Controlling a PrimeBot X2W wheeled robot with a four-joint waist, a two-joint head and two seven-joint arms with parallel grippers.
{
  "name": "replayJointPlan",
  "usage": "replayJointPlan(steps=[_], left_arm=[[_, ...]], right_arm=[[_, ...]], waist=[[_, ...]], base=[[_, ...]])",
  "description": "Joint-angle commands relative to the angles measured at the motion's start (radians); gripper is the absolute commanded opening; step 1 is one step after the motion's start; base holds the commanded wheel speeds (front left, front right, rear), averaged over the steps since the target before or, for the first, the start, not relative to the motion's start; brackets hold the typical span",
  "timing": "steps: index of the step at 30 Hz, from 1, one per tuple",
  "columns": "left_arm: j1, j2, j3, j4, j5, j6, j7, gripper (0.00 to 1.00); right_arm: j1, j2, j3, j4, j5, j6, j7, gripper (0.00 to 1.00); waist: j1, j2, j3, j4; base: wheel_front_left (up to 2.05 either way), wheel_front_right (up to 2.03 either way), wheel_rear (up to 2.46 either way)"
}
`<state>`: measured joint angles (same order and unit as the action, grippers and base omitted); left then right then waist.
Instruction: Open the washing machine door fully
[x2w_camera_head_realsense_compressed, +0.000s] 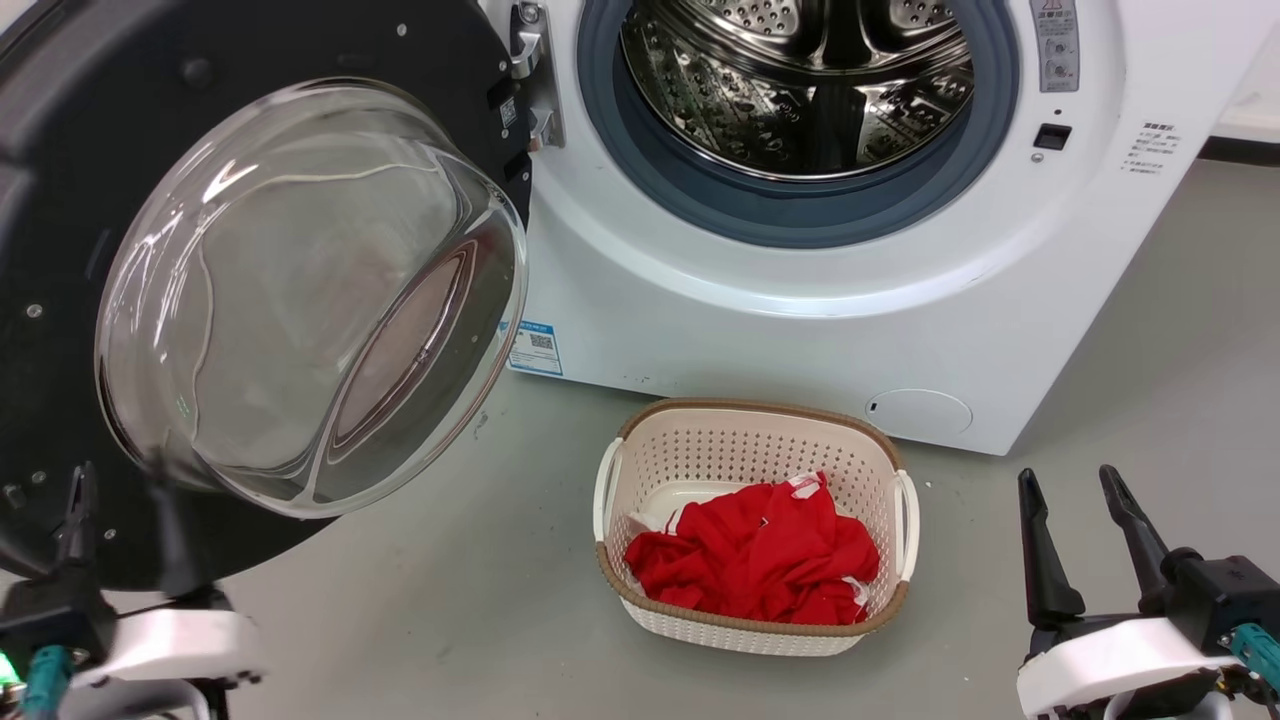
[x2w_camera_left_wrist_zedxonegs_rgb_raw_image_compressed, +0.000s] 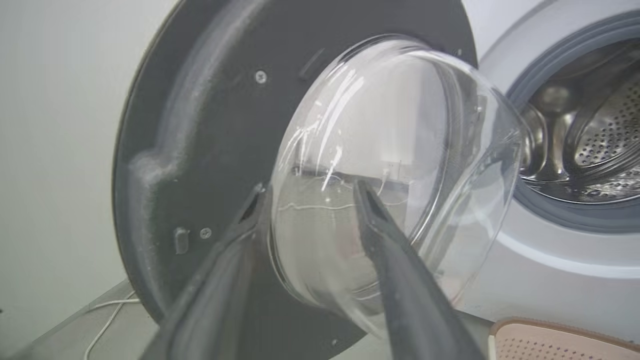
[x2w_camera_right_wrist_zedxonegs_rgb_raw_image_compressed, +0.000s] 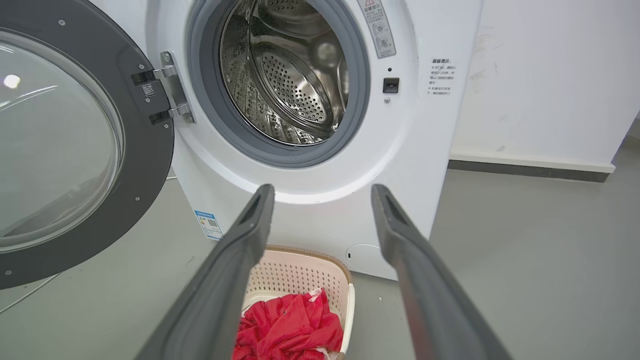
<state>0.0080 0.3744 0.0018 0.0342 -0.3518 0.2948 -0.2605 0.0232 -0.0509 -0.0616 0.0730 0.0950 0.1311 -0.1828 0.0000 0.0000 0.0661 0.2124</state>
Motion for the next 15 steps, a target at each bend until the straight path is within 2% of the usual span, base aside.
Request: replayJointPlan(steps=[1, 7, 15], left_arm=[[0.011, -0.007, -0.008, -0.01, 0.01, 0.005, -0.006, 1.0], [-0.002, -0.032, -0.054, -0.075, 0.053, 0.0, -0.006, 1.0], [-0.121, -0.063, -0.152, -0.053, 0.077, -0.049, -0.001, 1.0]], right_arm=[[-0.001, 0.001, -0.001, -0.005, 0.002, -0.001, 0.002, 1.0], [-0.006, 0.001, 0.001, -0.016, 0.001, -0.001, 0.004, 1.0], [-0.023, 0.002, -0.002, -0.037, -0.001, -0.001, 0.006, 1.0]], waist=[[0.0, 0.0, -0.002, -0.003], [0.0, 0.0, -0.013, -0.031], [0.0, 0.0, -0.012, -0.1]], base=[[0.0, 0.0, 0.0], [0.0, 0.0, 0.0], [0.0, 0.0, 0.0]])
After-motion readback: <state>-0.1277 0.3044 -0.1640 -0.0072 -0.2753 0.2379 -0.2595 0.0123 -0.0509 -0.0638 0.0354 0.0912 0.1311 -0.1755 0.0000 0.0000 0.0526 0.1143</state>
